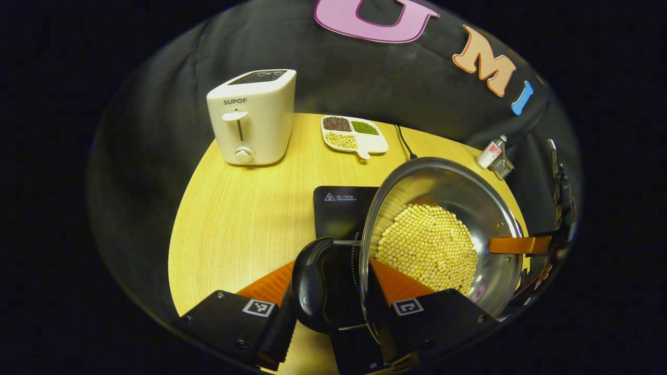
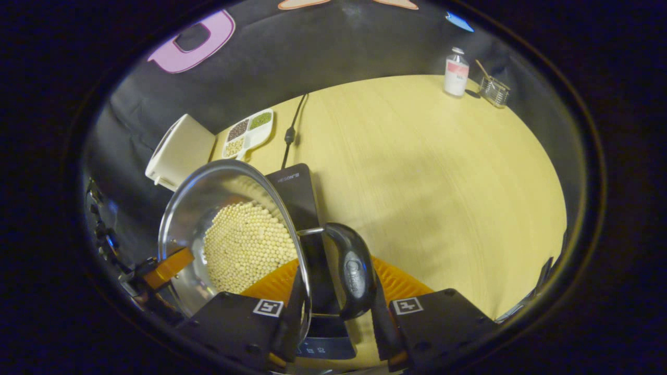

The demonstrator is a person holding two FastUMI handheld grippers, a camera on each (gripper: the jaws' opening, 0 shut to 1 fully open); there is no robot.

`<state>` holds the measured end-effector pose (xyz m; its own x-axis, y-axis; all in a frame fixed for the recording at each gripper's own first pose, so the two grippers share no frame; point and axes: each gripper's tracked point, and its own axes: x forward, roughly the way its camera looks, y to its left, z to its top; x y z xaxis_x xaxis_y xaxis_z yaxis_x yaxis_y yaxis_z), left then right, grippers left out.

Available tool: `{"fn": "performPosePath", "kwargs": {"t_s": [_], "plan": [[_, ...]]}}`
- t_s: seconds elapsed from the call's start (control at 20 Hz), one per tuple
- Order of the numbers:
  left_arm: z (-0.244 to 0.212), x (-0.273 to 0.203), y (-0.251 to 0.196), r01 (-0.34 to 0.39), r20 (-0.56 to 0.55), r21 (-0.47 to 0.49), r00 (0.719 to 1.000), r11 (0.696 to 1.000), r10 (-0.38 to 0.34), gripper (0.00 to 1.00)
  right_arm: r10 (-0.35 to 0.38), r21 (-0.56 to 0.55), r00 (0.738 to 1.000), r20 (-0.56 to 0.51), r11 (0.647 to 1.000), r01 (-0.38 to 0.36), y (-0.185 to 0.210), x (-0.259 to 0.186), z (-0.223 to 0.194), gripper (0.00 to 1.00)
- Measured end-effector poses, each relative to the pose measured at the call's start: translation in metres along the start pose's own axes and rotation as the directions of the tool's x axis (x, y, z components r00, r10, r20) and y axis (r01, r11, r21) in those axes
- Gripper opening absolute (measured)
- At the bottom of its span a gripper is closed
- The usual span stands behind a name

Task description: First push the handle of the pot to place it horizontally, then grasp the pot with both hands and set it on the induction cooktop.

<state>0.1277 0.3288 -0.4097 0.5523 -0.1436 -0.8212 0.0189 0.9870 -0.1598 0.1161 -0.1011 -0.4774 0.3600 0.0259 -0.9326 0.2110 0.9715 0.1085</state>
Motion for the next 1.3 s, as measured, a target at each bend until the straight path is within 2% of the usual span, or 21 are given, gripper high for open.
{"fn": "performPosePath", "kwargs": {"t_s": [0.05, 0.1, 0.2, 0.25, 0.35, 0.4, 0.45, 0.5, 0.7, 0.8, 0.85, 0.9, 1.05, 1.1, 1.2, 1.3], "plan": [[0.001, -0.002, 0.004, -0.022, 0.004, 0.004, 1.000, 1.000, 0.022, 0.72, -0.010, -0.002, 1.000, 0.015, 1.000, 0.010, -0.001, -0.002, 0.001, 0.61], [0.003, -0.006, 0.006, -0.040, 0.013, 0.006, 0.999, 0.999, 0.040, 0.80, -0.013, 0.005, 0.999, 0.041, 1.000, 0.013, -0.003, -0.006, 0.007, 0.58], [0.008, -0.012, 0.008, -0.059, 0.045, 0.003, 0.997, 0.998, 0.059, 0.90, -0.001, 0.029, 0.997, 0.072, 1.000, -0.001, -0.004, -0.015, 0.016, 0.65], [0.010, -0.016, 0.009, -0.067, 0.060, 0.004, 0.996, 0.998, 0.066, 0.91, 0.011, 0.041, 0.997, 0.083, 0.999, -0.015, -0.003, -0.020, 0.019, 0.72], [0.017, -0.026, 0.010, -0.085, 0.100, 0.009, 0.991, 0.996, 0.084, 0.91, 0.017, 0.055, 0.993, 0.115, 0.998, -0.024, -0.008, -0.031, 0.027, 0.77], [0.023, -0.030, 0.009, -0.095, 0.131, 0.009, 0.987, 0.995, 0.093, 0.91, 0.019, 0.055, 0.991, 0.131, 0.998, -0.027, -0.012, -0.036, 0.031, 0.73], [0.030, -0.036, 0.009, -0.108, 0.162, 0.010, 0.981, 0.994, 0.105, 0.91, 0.027, 0.052, 0.990, 0.140, 0.998, -0.035, -0.014, -0.044, 0.033, 0.80], [0.035, -0.040, 0.010, -0.122, 0.190, 0.012, 0.975, 0.992, 0.118, 0.91, 0.039, 0.046, 0.989, 0.145, 0.998, -0.046, -0.015, -0.050, 0.034, 0.80], [0.050, -0.060, -0.001, -0.145, 0.263, 0.020, 0.955, 0.989, 0.134, 0.90, 0.075, 0.014, 0.981, 0.179, 0.997, -0.079, -0.020, -0.064, 0.037, 0.92], [0.059, -0.075, -0.009, -0.153, 0.314, 0.013, 0.939, 0.988, 0.141, 0.90, 0.110, -0.012, 0.972, 0.209, 0.994, -0.110, -0.019, -0.076, 0.040, 0.94], [0.064, -0.084, -0.017, -0.151, 0.343, 0.007, 0.929, 0.989, 0.139, 0.90, 0.137, -0.031, 0.961, 0.242, 0.991, -0.133, -0.018, -0.086, 0.045, 0.94], [0.066, -0.093, -0.025, -0.149, 0.368, 0.003, 0.919, 0.989, 0.138, 0.90, 0.164, -0.059, 0.947, 0.277, 0.986, -0.154, -0.019, -0.095, 0.052, 0.99], [0.071, -0.125, -0.055, -0.154, 0.429, -0.015, 0.891, 0.988, 0.146, 0.90, 0.223, -0.140, 0.902, 0.370, 0.973, -0.183, -0.033, -0.127, 0.067, 0.98], [0.072, -0.137, -0.069, -0.149, 0.455, -0.016, 0.880, 0.989, 0.140, 0.90, 0.242, -0.154, 0.886, 0.395, 0.969, -0.195, -0.039, -0.138, 0.071, 0.93], [0.072, -0.157, -0.098, -0.142, 0.497, -0.009, 0.858, 0.990, 0.128, 0.90, 0.276, -0.189, 0.852, 0.446, 0.959, -0.212, -0.055, -0.157, 0.076, 0.93], [0.063, -0.176, -0.123, -0.146, 0.510, -0.025, 0.849, 0.989, 0.138, 0.90, 0.295, -0.219, 0.845, 0.446, 0.951, -0.217, -0.080, -0.171, 0.068, 0.92]]}}
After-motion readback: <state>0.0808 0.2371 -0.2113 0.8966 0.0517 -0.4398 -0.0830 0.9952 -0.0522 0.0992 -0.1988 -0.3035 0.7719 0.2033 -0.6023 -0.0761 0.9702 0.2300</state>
